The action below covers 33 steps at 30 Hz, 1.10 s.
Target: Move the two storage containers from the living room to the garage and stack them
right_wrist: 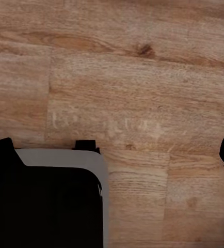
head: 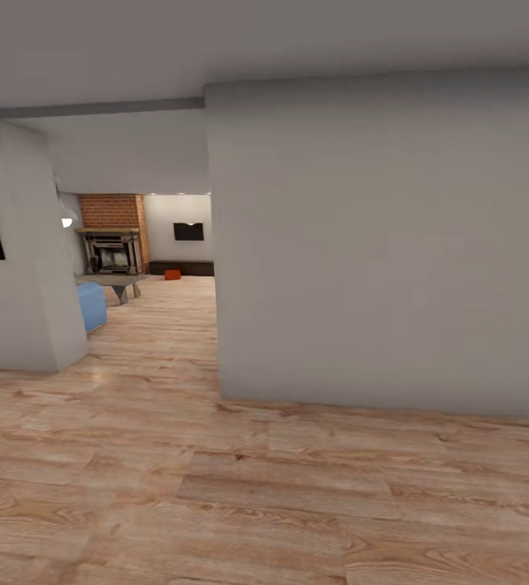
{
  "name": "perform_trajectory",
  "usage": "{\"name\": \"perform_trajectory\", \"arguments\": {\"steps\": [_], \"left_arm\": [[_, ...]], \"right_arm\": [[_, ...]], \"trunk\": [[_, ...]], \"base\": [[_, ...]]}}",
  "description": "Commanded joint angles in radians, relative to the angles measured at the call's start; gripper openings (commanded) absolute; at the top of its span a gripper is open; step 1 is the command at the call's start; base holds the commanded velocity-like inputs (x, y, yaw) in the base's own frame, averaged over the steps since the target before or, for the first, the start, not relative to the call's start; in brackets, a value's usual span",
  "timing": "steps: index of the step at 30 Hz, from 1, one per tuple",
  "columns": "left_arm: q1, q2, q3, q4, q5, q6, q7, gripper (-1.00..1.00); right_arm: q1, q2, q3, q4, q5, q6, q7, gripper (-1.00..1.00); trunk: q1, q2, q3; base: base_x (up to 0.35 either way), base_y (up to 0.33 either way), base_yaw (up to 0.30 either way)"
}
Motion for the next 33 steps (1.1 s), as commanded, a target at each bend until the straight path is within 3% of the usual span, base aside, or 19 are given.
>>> {"name": "perform_trajectory", "arguments": {"steps": [1, 9, 33], "left_arm": [[-0.001, 0.0, -0.003, 0.001, 0.007, -0.003, -0.001, 1.0], [-0.001, 0.0, -0.003, 0.001, 0.007, -0.002, -0.001, 1.0], [-0.001, 0.0, -0.003, 0.001, 0.007, -0.003, -0.001, 1.0]], "right_arm": [[-0.001, 0.0, 0.009, 0.003, -0.009, -0.006, 0.0, 1.0], [-0.001, 0.001, 0.009, 0.003, -0.01, -0.006, -0.002, 1.0], [-0.001, 0.0, 0.008, 0.003, -0.01, -0.006, -0.002, 1.0]], "trunk": [[0.001, -0.001, -0.002], [0.001, -0.001, -0.002], [0.001, -0.001, -0.002]], "base": [[0.323, 0.0, 0.009], [0.323, 0.0, 0.061], [0.323, 0.0, 0.249]]}}
